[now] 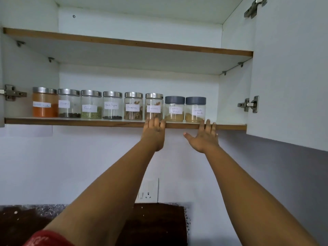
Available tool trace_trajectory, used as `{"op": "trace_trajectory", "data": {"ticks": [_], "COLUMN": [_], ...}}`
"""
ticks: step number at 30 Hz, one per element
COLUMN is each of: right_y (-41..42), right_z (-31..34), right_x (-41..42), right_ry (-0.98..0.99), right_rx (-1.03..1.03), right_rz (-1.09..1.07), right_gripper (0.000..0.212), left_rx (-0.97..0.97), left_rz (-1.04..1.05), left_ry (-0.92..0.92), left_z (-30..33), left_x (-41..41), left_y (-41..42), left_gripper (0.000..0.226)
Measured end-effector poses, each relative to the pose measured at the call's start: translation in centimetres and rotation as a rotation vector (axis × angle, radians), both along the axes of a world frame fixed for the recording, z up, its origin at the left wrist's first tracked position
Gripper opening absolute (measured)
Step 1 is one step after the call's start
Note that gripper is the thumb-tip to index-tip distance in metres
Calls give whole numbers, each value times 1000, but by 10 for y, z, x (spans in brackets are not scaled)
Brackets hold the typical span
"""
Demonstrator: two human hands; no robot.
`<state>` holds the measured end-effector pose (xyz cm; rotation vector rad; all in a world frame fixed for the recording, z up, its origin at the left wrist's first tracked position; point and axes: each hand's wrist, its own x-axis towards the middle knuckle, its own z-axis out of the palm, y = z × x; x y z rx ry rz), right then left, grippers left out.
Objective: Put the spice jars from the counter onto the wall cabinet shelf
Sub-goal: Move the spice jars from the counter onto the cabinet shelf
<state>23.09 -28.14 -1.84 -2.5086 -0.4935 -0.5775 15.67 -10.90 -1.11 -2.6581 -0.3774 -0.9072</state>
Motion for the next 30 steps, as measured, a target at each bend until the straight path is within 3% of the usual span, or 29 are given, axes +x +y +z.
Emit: {"op": "trace_trajectory", "data": {"ticks": [4,7,10,16,20,22,25,27,30], "right_y": [4,16,25,38,43,47,56,61,65], "right_z": [-62,-154,-254,-402,-440,-447,-440,-428,-398], "right_x": [-27,-51,-82,-166,-208,-217,-218,-213,-205], "right_ry": [78,141,313,699,874,934,946,1027,1132], "right_rx": [173,206,154,-195,-544,-627,-481,-239,166], "right_rz": [67,76,73,218,306,259,152,121,151], "right_gripper": [90,85,84,99,126,119,99,94,84], "left_rx": [-275,-581,-752,-1004,-1137,-1190,-1343,-1497,-2012], "left_rz": [-216,-244,-162,90,163,173,150,164,202], "left_ry": [-306,-180,7,197,311,367,416,400,209], "left_z": [-78,-172,-276,-426,-464,-472,-481,-480,-461], "left_x": [-20,-36,-72,-161,-196,-208,-216,-219,-224], "left_y": [-27,-56,-61,-18,-9,-5,4,9,14], "left_gripper": [76,78,75,54,47,48,52,49,36]}}
